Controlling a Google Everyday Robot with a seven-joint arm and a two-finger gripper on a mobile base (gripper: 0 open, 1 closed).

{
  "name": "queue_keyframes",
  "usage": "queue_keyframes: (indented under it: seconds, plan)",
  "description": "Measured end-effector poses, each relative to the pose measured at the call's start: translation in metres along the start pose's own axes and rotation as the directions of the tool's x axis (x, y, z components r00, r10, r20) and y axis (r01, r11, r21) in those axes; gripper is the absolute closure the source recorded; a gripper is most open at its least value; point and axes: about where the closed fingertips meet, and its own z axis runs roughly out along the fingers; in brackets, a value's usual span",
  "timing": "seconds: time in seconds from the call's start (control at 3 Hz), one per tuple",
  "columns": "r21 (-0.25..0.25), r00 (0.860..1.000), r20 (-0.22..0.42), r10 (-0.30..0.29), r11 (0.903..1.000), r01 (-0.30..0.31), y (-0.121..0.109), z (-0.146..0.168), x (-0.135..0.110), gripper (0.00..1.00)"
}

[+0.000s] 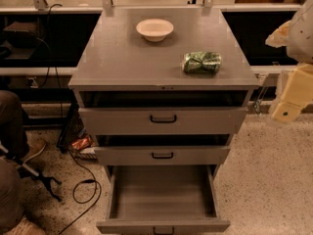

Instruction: Place green can into bottom drawer

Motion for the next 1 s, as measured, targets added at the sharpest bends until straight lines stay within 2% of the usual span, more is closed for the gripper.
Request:
queue_keyframes:
  seconds: [0.33,0.67,1.0]
  plan:
    - [0.000,1.000,0.000,0.000,1.0000,0.000,0.000,0.000,0.000,0.00]
    - [0.029,0.999,0.034,-0.013,0.9995,0.012,-0.032,0.007,-0.006,0.00]
    - [0.040,0.998,0.061,-0.012,0.9992,0.009,-0.087,0.028,-0.014,0.00]
